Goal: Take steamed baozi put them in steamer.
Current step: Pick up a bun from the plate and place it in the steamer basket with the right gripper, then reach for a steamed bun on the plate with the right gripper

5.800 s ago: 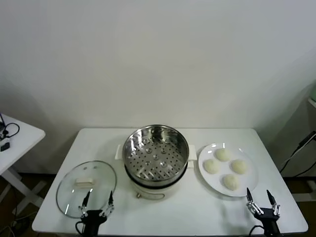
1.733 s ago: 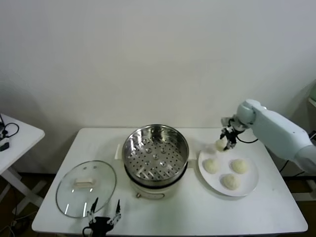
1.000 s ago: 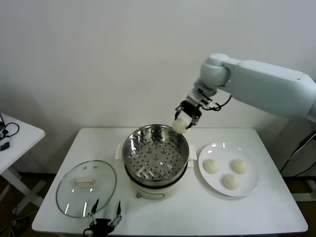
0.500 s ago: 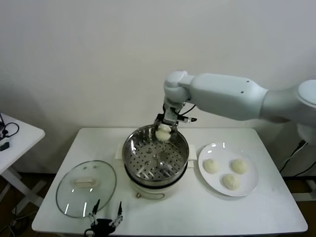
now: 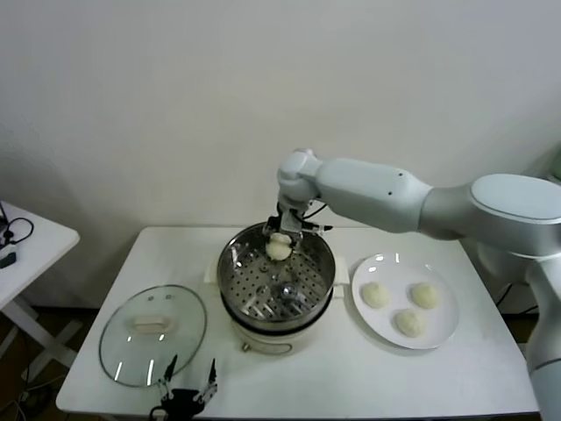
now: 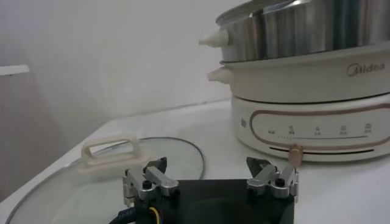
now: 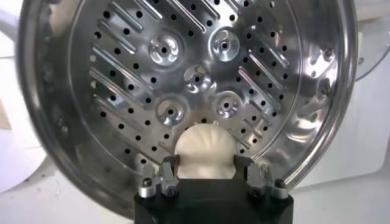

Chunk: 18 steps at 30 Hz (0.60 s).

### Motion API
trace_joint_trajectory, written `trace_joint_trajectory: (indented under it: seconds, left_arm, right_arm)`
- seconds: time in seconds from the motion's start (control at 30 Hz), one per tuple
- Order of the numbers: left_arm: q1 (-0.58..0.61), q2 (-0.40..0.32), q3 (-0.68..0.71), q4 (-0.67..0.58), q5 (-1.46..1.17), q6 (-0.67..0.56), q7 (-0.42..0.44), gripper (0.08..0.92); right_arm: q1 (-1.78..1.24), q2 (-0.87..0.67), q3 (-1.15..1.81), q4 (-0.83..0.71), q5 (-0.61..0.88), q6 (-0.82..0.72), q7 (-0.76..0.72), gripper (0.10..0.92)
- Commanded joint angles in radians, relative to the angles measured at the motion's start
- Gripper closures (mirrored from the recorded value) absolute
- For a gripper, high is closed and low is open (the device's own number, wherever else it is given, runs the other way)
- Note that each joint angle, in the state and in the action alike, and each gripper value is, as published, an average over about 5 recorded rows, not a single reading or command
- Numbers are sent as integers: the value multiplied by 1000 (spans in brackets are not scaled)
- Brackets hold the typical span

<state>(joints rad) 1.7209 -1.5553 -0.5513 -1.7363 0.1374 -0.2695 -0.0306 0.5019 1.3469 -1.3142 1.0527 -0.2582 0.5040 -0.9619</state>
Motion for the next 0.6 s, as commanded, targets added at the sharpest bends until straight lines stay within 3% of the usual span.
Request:
trace_joint_trajectory:
  seconds: [0.03,0.3,0.43,0.6]
  left_arm:
    - [-2,-2,1,2,3,1,1,177]
    - [1,-7,3,-4,11,3,2,177]
    - [5,-8,4,-9,16,4,2,177]
    - [11,-7,5,-13,21,3,2,177]
  right_arm:
    - [-40,19,22,-47,-20,18,20,395]
    - [71,-22,-22,-8,148,28,-18,221]
    - [233,-89,-123,27,424,-33,-91,204]
    - [383,-221,-280,42,791,-250,-195,202]
